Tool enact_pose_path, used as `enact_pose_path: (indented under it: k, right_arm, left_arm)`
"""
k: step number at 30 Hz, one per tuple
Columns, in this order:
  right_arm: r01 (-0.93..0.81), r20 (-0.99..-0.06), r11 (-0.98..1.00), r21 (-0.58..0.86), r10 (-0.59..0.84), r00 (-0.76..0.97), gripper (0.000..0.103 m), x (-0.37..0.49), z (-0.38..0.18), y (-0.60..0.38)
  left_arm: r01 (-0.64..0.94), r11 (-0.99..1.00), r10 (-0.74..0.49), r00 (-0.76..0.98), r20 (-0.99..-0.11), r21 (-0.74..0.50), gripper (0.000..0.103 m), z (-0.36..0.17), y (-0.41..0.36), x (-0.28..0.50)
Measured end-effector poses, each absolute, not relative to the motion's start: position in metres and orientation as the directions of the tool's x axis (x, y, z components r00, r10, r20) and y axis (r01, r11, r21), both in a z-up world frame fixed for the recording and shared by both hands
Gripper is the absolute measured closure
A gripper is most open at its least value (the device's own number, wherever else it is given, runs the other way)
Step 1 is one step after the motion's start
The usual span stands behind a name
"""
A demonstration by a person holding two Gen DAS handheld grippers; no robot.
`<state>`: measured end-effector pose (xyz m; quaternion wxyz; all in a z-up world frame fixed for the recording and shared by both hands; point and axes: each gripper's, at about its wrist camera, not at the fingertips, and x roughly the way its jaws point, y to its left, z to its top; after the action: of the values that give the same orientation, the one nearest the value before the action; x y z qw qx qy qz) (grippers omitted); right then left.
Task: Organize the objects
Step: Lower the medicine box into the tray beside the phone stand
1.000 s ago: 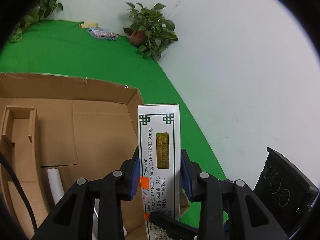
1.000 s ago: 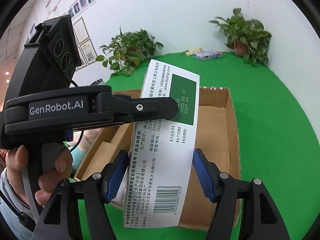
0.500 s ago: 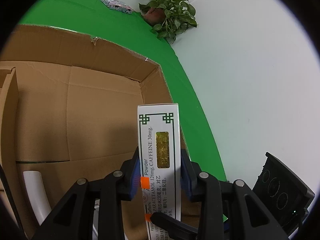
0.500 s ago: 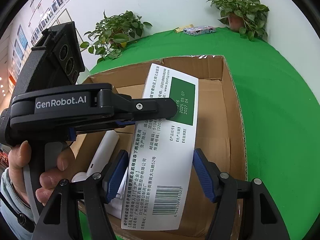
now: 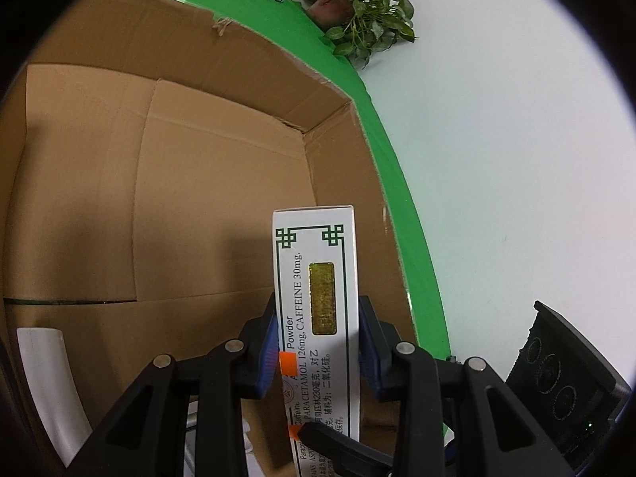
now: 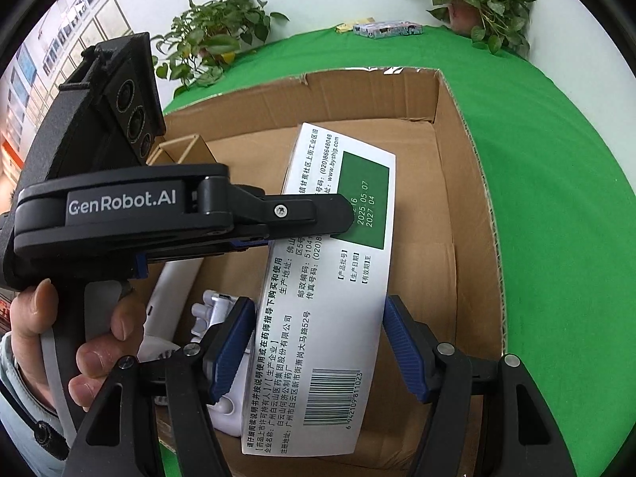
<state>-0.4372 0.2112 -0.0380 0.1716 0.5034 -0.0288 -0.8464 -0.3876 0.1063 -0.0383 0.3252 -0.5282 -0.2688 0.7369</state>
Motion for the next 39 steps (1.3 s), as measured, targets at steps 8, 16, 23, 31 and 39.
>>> enact_pose_path:
  k: [8,16,23,31,39]
  right_arm:
    - [0.246,-0.86,-0.934,0.258,-0.339,-0.382,0.039,-0.443,-0.054,0.209]
    - [0.272,-0.864,-0.935,0.227,-0.322,-0.388,0.039,-0.436,-0.053,0.201]
    - [0.301,-0.88,-0.933,0.196,-0.303,-0.365,0.036,-0.43,-0.051,0.188]
    - [0.269,-0.879,-0.934,0.235,-0.323,-0.352,0.027,-0.419,-0.045,0.193]
    - [0.255,-0.911,-0.951,0.177,-0.256,-0.325,0.041,-0.415,-0.054,0.186]
  left_arm:
    - [-0.133,-0.68,0.732,-0.174,-0.659,-0.721,0.066,-0.052,0.103,-0.393]
    - [-0.101,-0.715,0.698,-0.155,-0.699,-0.692,0.059,-0.046,0.096,-0.397]
    - [-0.108,-0.731,0.682,-0.162,-0.713,-0.674,0.059,-0.03,0.082,-0.39]
    - [-0.21,-0.77,0.637,-0.277,-0.719,-0.602,0.059,0.011,0.066,-0.363]
    - [-0.231,-0.794,0.607,-0.335,-0.72,-0.562,0.059,0.019,0.04,-0.355]
